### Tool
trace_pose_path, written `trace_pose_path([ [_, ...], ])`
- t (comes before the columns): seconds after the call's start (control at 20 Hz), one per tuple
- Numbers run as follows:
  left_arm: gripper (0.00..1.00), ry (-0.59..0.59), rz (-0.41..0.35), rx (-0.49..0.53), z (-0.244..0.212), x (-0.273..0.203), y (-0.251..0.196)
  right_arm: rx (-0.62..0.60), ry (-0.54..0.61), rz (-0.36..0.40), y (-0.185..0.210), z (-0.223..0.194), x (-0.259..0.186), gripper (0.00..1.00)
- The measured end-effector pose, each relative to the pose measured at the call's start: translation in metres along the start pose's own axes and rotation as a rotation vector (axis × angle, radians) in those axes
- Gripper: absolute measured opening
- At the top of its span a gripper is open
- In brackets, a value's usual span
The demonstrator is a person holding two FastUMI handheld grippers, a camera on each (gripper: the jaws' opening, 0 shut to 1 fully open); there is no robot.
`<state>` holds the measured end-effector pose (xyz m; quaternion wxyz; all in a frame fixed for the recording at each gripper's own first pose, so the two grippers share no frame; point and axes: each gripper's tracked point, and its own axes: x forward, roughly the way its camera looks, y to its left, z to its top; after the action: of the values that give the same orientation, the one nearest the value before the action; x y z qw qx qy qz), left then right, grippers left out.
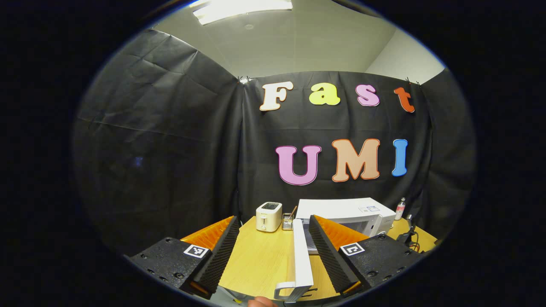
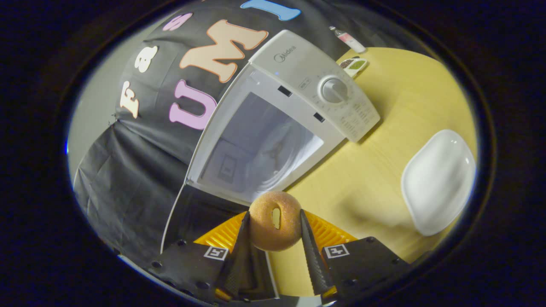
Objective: Open the microwave oven with the left hand, put the food in, and close the microwave oven.
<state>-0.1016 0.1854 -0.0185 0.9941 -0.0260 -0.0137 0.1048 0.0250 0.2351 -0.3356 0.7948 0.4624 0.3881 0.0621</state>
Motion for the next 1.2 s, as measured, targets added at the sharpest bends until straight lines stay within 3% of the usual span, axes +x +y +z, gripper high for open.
trace_pose_path([
  [0.2, 0.96, 0.009, 0.009, 0.03, 0.001, -0.001, 0.0, 0.119, -0.082, -0.007, 0.017, 0.01, 0.059, 0.6],
  [0.25, 0.98, 0.013, 0.014, 0.034, 0.001, -0.002, -0.002, 0.164, -0.11, -0.003, 0.022, 0.015, 0.072, 0.66],
  [0.3, 0.96, 0.02, 0.018, 0.032, 0.0, -0.003, -0.002, 0.2, -0.143, 0.0, 0.026, 0.022, 0.085, 0.6],
  [0.6, 0.97, 0.154, 0.031, -0.055, -0.031, -0.01, -0.003, 0.34, -0.269, -0.021, 0.027, 0.034, 0.141, 0.6],
  [0.9, 0.95, 0.193, 0.096, -0.085, -0.039, -0.02, 0.022, 0.339, -0.365, -0.05, 0.019, 0.057, 0.171, 0.6],
  [0.95, 0.95, 0.201, 0.106, -0.082, -0.043, -0.021, 0.026, 0.351, -0.375, -0.051, 0.019, 0.061, 0.174, 0.66],
  [1.05, 0.92, 0.207, 0.121, -0.071, -0.045, -0.023, 0.033, 0.345, -0.381, -0.061, 0.017, 0.065, 0.177, 0.66],
  [1.1, 0.95, 0.203, 0.121, -0.07, -0.043, -0.023, 0.033, 0.344, -0.378, -0.059, 0.019, 0.064, 0.177, 0.59],
  [1.2, 0.95, 0.203, 0.116, -0.066, -0.043, -0.022, 0.031, 0.351, -0.383, -0.07, 0.02, 0.066, 0.176, 0.63],
])
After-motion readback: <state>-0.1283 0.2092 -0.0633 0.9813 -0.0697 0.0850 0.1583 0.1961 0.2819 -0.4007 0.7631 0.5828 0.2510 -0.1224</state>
